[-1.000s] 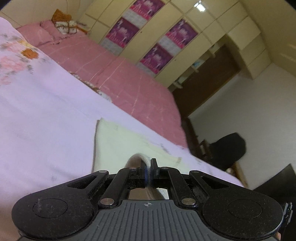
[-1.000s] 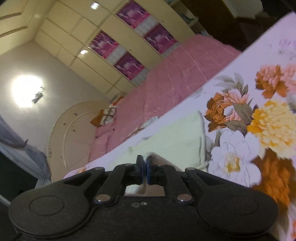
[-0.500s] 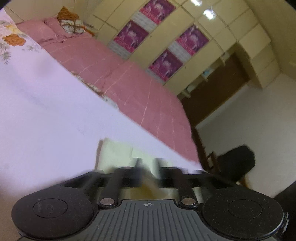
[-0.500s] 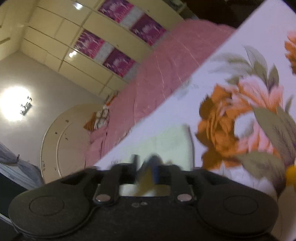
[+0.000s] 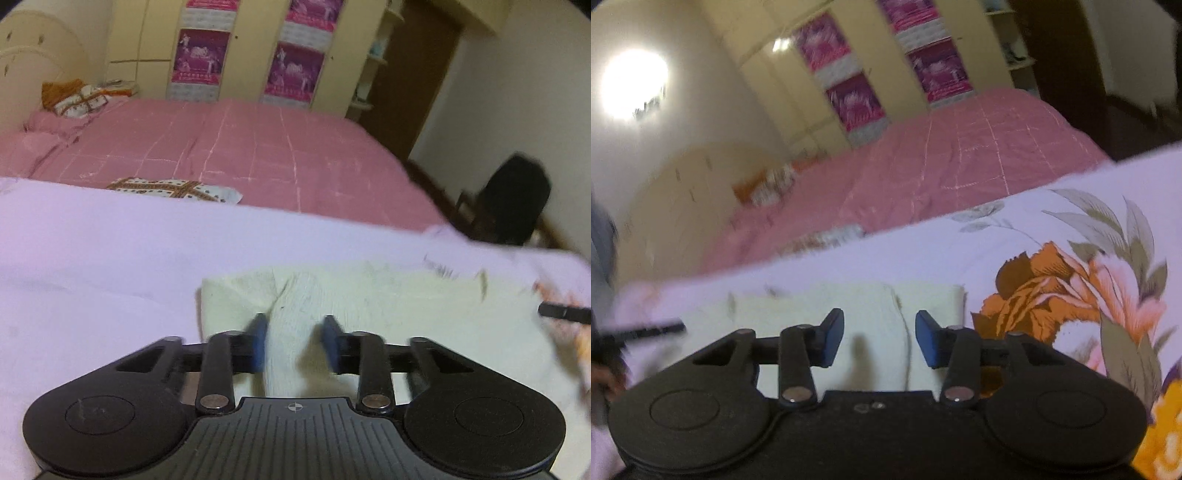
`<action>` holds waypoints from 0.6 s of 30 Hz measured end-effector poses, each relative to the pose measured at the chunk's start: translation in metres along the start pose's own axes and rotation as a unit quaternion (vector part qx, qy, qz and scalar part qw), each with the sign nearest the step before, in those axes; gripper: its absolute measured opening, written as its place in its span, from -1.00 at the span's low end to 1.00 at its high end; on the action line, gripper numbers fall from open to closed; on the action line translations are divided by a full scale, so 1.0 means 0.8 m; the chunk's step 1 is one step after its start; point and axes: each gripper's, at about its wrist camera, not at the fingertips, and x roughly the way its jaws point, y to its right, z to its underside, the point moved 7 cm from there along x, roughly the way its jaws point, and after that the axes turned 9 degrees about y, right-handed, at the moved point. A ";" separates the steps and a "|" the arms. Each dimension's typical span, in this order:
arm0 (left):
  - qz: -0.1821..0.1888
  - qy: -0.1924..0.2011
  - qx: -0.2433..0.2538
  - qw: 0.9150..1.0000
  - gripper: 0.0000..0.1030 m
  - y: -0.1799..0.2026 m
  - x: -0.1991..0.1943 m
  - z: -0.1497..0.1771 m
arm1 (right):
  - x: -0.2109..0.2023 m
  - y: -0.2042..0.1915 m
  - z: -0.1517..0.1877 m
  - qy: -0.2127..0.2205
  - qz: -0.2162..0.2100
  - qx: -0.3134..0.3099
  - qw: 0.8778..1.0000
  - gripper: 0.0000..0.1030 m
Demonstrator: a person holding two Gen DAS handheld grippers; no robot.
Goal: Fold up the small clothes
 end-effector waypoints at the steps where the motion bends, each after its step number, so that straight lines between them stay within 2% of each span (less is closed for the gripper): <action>1: -0.004 0.007 0.003 1.000 -0.74 0.003 -0.005 -0.004 | 0.005 -0.007 0.004 -0.011 0.018 -0.028 0.999 -0.39; 2: -0.007 0.013 0.001 1.000 -0.93 0.003 -0.007 -0.009 | 0.008 -0.011 0.007 -0.018 0.029 -0.049 0.998 -0.49; 4: -0.015 0.034 -0.003 0.999 -0.93 0.003 -0.014 -0.012 | 0.010 -0.023 0.010 -0.018 0.032 -0.075 0.997 -0.83; 5: -0.017 0.048 0.000 0.999 -0.94 0.003 -0.017 -0.014 | 0.007 -0.028 0.011 -0.012 0.032 -0.084 0.996 -0.92; 9: -0.008 0.135 -0.009 0.991 -0.94 0.008 -0.051 -0.025 | -0.005 -0.040 -0.001 0.033 0.039 -0.115 0.992 -0.92; 12: -0.015 0.170 -0.009 0.985 -0.94 0.010 -0.063 -0.031 | -0.021 -0.043 -0.016 0.078 0.034 -0.114 0.990 -0.93; 15: -0.030 0.146 0.000 0.989 -0.94 0.010 -0.046 -0.029 | -0.016 -0.034 -0.023 0.095 0.044 -0.112 0.988 -0.93; 18: -0.052 0.090 0.006 0.995 -0.94 0.007 -0.018 -0.015 | 0.007 -0.018 -0.017 0.069 0.055 -0.099 0.991 -0.93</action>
